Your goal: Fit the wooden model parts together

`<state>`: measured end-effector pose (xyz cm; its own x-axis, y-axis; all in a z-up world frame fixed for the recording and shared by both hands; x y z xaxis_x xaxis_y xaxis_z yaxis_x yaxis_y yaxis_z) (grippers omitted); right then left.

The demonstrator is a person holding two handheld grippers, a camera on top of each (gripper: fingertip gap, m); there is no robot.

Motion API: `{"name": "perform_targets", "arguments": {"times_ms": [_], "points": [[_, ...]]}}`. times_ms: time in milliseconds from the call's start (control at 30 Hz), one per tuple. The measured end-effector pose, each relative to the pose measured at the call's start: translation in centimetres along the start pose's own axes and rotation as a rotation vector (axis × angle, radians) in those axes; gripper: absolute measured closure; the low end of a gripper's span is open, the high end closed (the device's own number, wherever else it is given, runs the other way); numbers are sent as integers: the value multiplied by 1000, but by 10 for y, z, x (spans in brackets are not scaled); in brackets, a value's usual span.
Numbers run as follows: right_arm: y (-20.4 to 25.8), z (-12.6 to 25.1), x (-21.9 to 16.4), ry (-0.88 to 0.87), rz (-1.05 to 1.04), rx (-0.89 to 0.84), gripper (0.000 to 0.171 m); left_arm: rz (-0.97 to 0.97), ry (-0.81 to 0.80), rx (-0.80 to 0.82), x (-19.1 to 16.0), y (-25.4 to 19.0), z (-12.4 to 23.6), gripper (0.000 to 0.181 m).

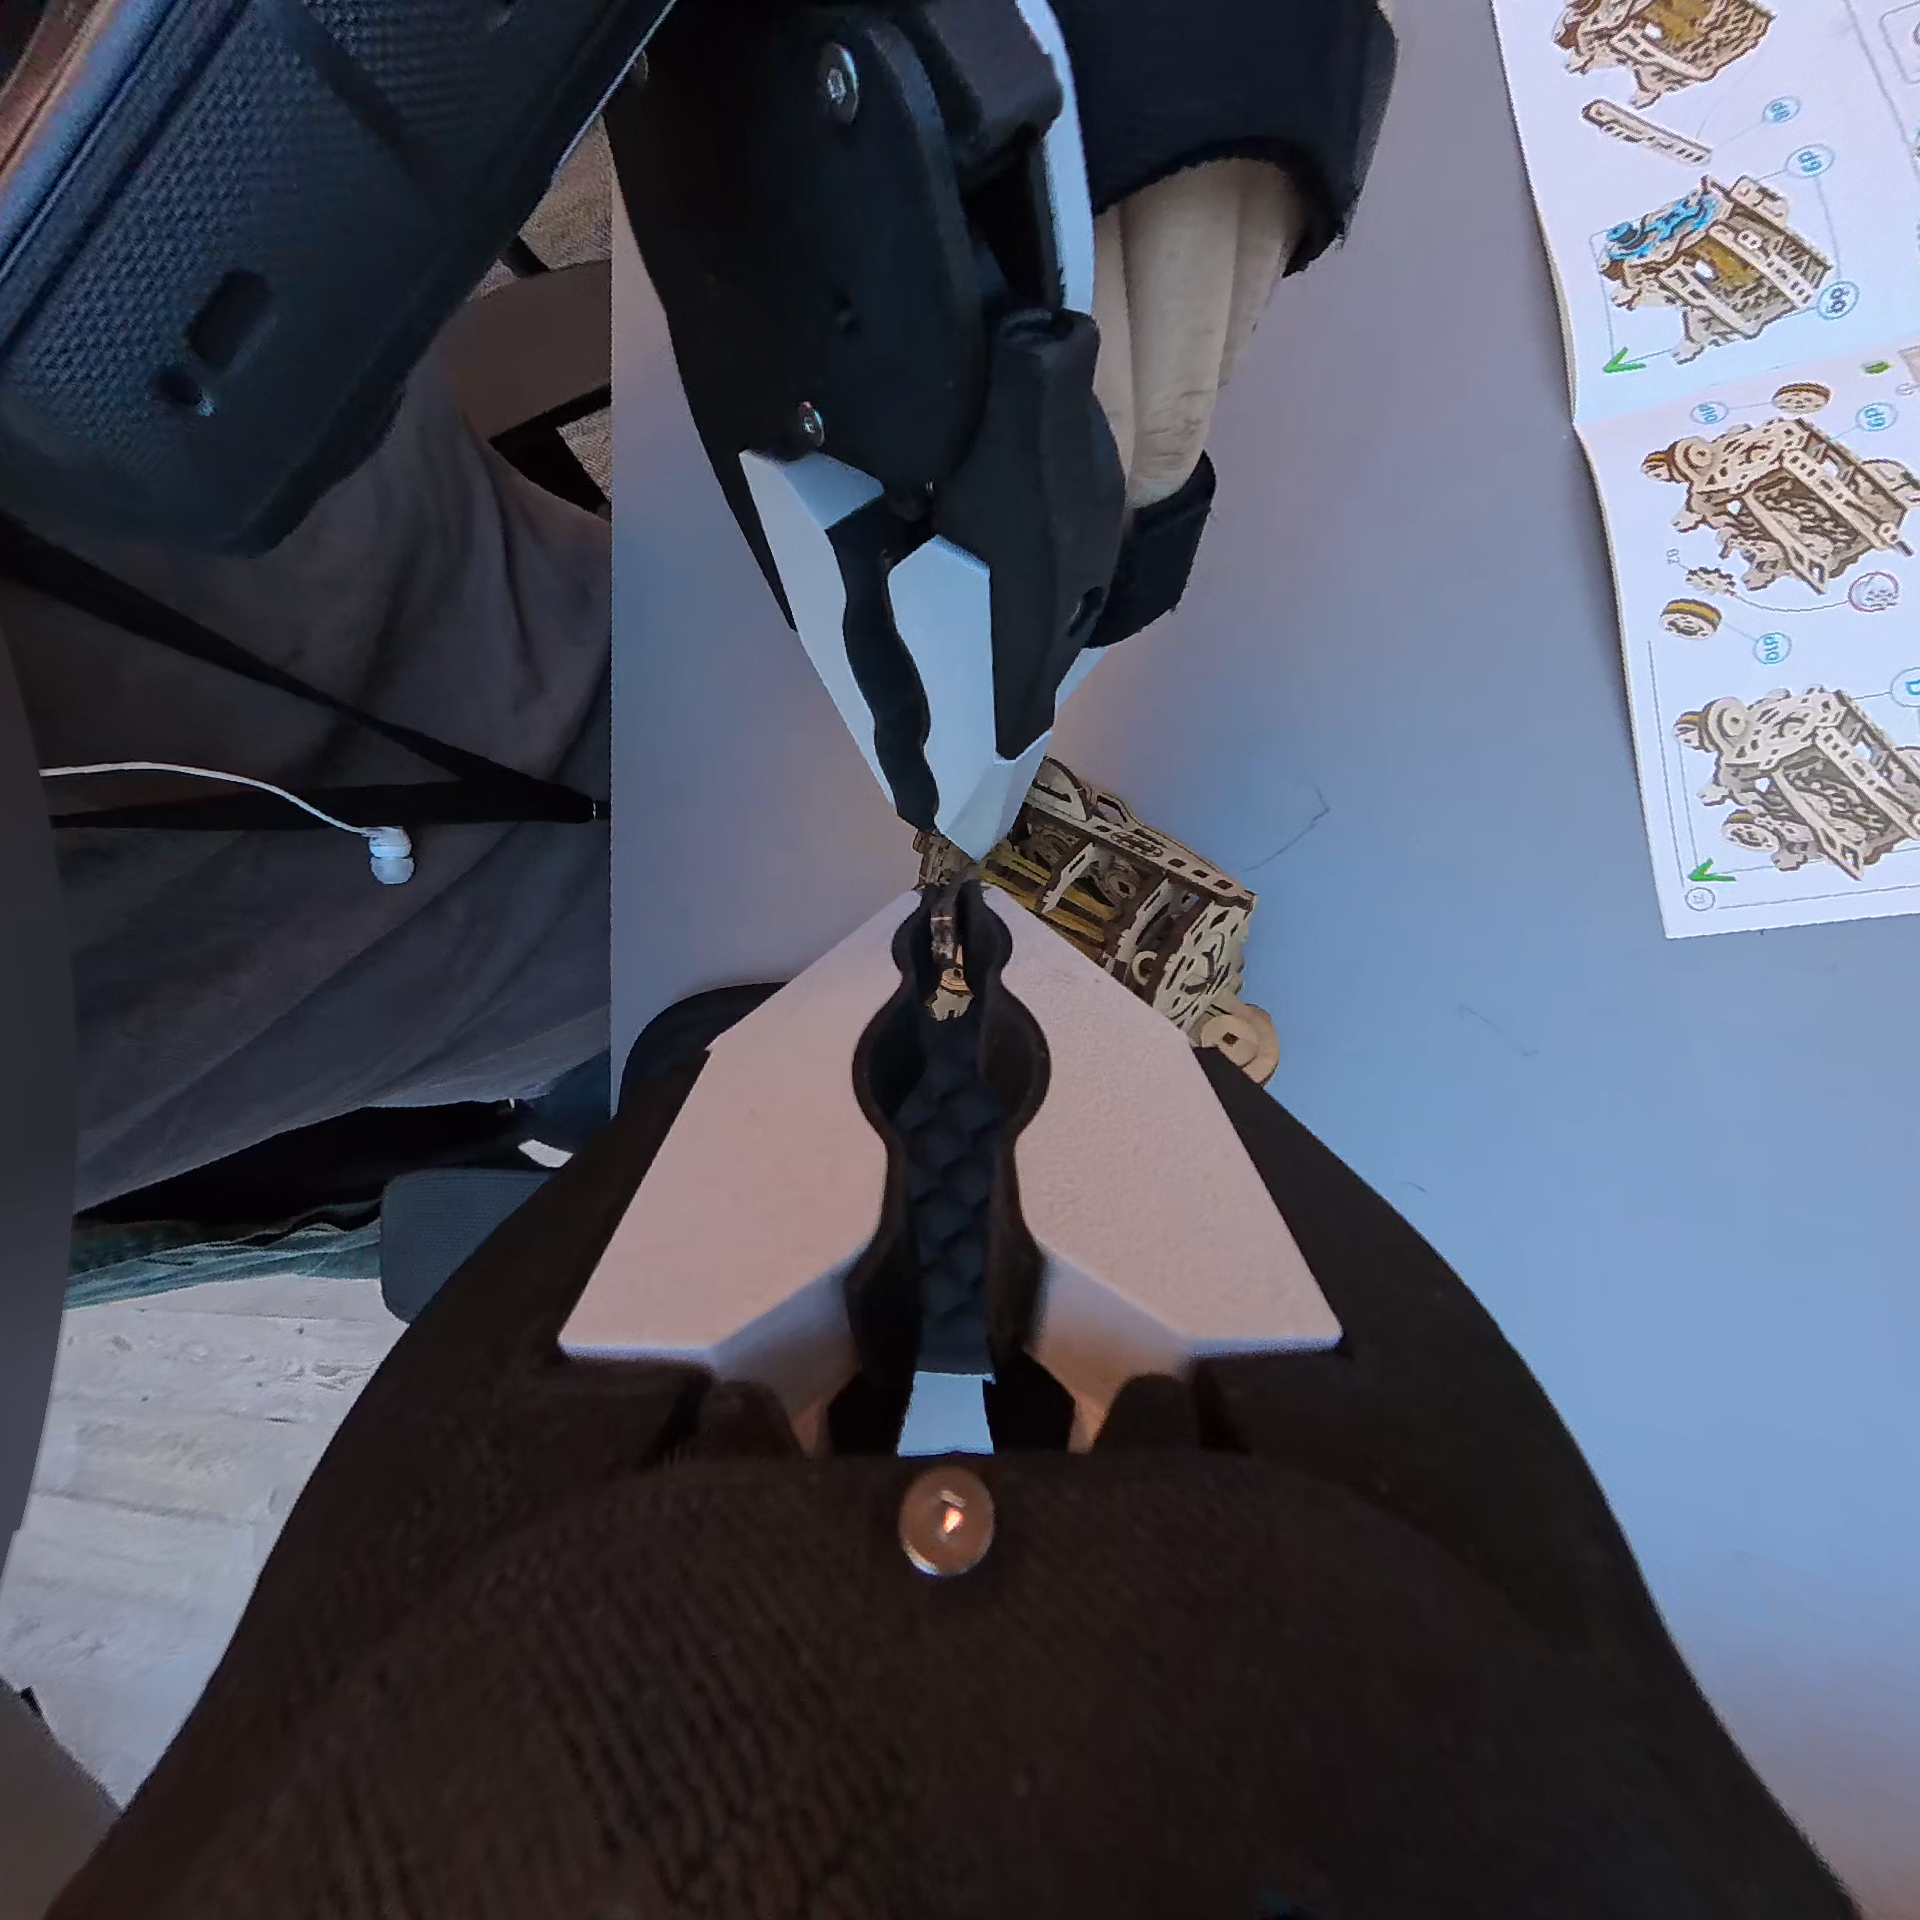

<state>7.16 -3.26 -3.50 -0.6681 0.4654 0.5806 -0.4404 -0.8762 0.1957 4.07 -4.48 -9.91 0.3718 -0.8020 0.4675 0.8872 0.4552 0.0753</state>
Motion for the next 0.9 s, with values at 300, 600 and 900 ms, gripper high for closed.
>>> {"name": "perform_targets", "arguments": {"times_ms": [300, 600, 900], "points": [[8, 1, -1, -37, 15, -48, 170, 16, -6, 1, 0, 1, 0, 174], [12, 0, -2, -87, -7, -107, 170, 22, -9, 4, 0, 0, 0, 174], [22, 0, -7, -123, 15, -258, 170, 40, -24, 6, -1, 1, 1, 175]]}}
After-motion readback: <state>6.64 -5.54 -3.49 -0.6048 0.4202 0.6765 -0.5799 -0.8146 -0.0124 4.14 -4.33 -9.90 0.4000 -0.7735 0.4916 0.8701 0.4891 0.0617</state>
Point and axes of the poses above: each gripper's, where its closed fingertips meet, z back along the fingers, x out of its top, y = z × x across the jaws, the point moved 1 cm from there along z, back along the fingers, and after that the axes turned 7 degrees about -x, right-handed, at the moved point
